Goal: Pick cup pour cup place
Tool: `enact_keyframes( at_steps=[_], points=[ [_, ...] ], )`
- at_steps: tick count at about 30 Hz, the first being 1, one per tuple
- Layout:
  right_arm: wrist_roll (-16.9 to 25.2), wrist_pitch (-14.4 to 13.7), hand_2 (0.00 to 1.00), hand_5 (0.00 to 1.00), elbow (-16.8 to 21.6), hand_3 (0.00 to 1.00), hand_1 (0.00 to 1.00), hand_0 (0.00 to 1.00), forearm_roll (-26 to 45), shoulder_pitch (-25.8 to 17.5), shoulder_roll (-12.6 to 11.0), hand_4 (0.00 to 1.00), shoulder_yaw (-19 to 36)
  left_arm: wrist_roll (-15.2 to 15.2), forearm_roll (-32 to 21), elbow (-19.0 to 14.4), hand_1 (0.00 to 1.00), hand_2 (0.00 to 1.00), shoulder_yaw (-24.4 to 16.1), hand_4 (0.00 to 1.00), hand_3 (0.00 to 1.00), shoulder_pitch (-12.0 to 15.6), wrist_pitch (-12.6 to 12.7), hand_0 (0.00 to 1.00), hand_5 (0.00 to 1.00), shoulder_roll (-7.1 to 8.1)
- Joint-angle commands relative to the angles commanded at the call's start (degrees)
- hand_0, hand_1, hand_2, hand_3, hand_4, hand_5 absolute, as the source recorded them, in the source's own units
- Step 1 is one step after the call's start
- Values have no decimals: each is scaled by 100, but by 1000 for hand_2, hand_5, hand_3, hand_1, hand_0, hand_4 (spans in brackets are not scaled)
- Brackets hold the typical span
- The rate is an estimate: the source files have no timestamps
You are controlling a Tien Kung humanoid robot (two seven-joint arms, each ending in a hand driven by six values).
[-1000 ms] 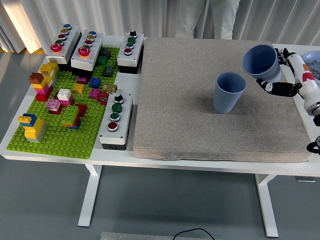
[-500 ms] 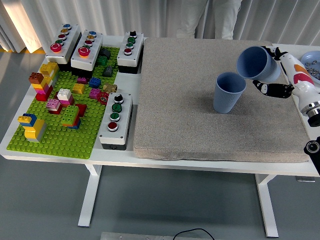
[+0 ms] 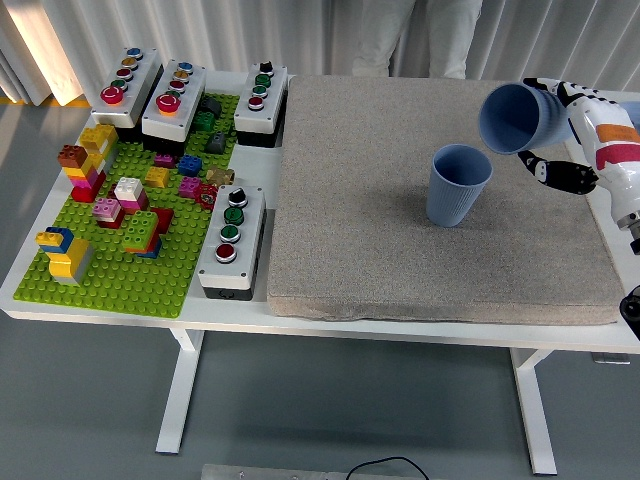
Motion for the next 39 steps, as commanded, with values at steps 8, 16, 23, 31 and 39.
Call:
enact_keyframes(
  at_steps=[8, 16, 23, 31, 39],
  points=[
    [-10, 21, 606, 96, -163, 685, 718, 837, 53, 15, 37, 742, -84, 0, 13, 0, 769, 828, -21, 522, 655, -8, 3, 739, 939, -1],
    [-55, 114, 607, 98, -381, 687, 716, 830, 54, 47, 16, 742, -90, 3, 25, 0, 769, 828, -29, 524, 655, -25, 3, 738, 939, -1],
    [-83, 136, 604, 97, -509, 686, 716, 831, -17, 95, -2, 740, -153, 3, 33, 0, 769, 828, -36, 523, 655, -24, 3, 738, 939, -1],
    [-248, 12, 605, 98, -470, 685, 716, 834, -168, 178, -71, 742, -345, -4, 14, 0, 769, 828, -12, 524, 655, -21, 4, 738, 939, 5],
    [-372, -120, 607, 107, -432, 684, 717, 842, -248, 337, -250, 744, -668, -4, 17, 0, 769, 828, -17, 524, 655, -15, 6, 739, 938, 14]
  ],
)
